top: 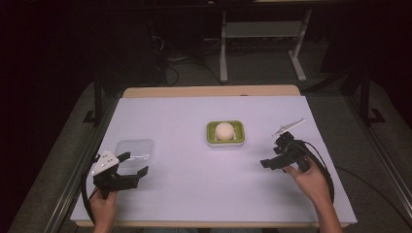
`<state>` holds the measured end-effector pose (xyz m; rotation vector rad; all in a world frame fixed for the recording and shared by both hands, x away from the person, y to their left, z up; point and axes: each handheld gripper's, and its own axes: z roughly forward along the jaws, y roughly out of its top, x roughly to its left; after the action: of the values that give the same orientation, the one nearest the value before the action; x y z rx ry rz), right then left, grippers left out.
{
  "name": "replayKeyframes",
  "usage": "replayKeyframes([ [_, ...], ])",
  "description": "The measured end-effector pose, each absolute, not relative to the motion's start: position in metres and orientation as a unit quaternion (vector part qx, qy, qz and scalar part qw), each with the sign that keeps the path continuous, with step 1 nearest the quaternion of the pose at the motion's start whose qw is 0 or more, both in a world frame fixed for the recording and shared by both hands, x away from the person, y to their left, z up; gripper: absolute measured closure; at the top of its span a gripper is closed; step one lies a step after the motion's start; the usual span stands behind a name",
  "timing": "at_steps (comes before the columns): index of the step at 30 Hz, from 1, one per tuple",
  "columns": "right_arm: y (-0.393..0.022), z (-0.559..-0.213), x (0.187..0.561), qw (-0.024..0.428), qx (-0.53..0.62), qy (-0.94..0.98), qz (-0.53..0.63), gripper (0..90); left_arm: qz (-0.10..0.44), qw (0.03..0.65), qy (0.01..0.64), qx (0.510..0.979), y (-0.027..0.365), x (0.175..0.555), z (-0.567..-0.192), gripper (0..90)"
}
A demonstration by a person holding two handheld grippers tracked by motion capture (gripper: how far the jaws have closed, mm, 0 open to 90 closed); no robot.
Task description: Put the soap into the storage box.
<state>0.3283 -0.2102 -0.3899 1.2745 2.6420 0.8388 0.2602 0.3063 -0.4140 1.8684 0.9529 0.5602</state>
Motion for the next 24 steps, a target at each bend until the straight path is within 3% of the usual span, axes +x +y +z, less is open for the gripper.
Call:
replayKeyframes([
  [24, -0.237, -0.407, 0.289, 0.043, 0.436, 0.847, 0.301, 22.6, 0.211, 0.467, 0.377, 0.771, 0.302, 0.262, -0.416, 12.9],
])
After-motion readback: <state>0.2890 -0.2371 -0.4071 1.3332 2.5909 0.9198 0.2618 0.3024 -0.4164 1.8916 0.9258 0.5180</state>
